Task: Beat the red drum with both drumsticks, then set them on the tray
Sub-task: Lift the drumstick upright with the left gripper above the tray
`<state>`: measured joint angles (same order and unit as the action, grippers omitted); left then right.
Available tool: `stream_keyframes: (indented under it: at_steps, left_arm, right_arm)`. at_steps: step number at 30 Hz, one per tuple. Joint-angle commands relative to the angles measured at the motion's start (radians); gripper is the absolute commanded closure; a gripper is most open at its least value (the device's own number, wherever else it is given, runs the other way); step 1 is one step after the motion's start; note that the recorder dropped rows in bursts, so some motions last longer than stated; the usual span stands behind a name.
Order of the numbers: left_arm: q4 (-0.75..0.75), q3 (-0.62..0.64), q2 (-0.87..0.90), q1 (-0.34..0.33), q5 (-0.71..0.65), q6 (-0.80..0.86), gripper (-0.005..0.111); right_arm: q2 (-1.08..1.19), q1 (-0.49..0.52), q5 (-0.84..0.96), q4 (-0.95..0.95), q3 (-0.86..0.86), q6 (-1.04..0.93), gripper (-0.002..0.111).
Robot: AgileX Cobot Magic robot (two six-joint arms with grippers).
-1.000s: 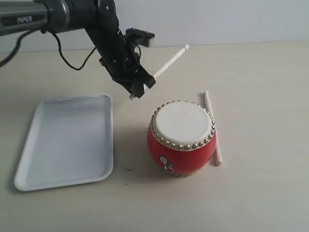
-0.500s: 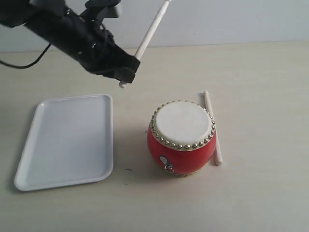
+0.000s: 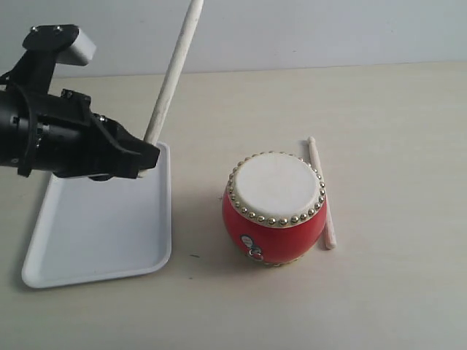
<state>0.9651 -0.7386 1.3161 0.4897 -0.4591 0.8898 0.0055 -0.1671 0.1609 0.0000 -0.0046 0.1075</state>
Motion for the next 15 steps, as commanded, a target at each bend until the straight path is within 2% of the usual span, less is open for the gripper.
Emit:
stream_keyframes:
  at_steps: [1,12,15]
  left_arm:
    - [0.024,0.047,-0.070,-0.001,-0.006,0.019,0.107]
    - [0.026,0.057,-0.095,-0.001,-0.022,0.019,0.107]
    - [0.026,0.057,-0.095,-0.001,-0.022,0.019,0.107]
  right_arm:
    - [-0.005,0.004,-0.006,0.000,0.005,-0.005,0.108]
    - [-0.005,0.004,-0.021,0.009,0.005,0.003,0.108]
    - [-0.005,0.004,-0.130,0.159,0.005,0.132,0.108]
